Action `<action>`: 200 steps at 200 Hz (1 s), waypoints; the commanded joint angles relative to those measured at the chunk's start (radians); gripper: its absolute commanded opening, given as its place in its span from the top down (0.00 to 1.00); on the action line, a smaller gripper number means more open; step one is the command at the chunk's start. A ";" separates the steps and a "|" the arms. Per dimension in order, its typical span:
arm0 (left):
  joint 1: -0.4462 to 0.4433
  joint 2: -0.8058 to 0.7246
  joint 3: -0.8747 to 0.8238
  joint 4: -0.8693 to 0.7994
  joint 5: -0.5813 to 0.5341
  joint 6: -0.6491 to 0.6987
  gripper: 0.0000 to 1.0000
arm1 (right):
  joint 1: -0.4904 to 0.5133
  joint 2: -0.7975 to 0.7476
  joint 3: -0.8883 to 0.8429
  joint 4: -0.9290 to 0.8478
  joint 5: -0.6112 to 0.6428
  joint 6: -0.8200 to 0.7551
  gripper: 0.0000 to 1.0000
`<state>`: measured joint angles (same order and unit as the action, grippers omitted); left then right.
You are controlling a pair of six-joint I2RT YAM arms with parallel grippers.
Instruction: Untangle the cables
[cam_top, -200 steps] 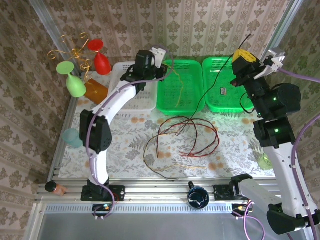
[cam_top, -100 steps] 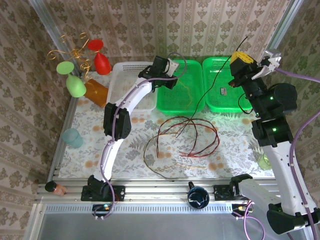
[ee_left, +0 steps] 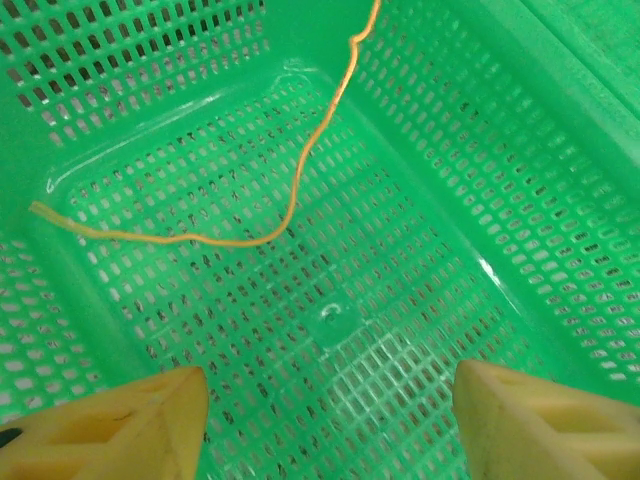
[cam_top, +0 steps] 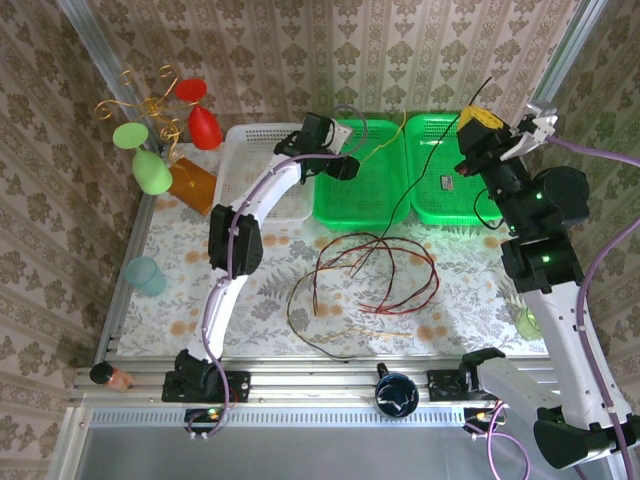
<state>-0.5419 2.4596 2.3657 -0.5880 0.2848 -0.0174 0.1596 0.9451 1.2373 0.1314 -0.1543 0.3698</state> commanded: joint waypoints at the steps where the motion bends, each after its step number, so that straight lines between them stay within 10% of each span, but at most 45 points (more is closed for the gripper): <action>1: -0.005 -0.180 -0.097 0.049 0.024 0.041 0.33 | -0.002 -0.003 -0.009 0.022 0.006 0.008 1.00; 49: -0.020 -0.492 -0.530 0.184 0.189 0.179 0.33 | -0.002 0.030 0.019 0.039 0.002 0.025 1.00; 104: -0.028 -0.888 -1.306 0.745 0.435 0.208 0.25 | 0.005 0.095 0.110 0.071 -0.012 0.056 1.00; 200: -0.093 -0.810 -1.573 1.332 0.516 0.266 0.21 | 0.009 0.187 0.344 0.036 -0.060 0.020 1.00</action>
<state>-0.6243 1.5921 0.8154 0.5102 0.7525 0.2161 0.1616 1.1114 1.5318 0.1516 -0.1894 0.4015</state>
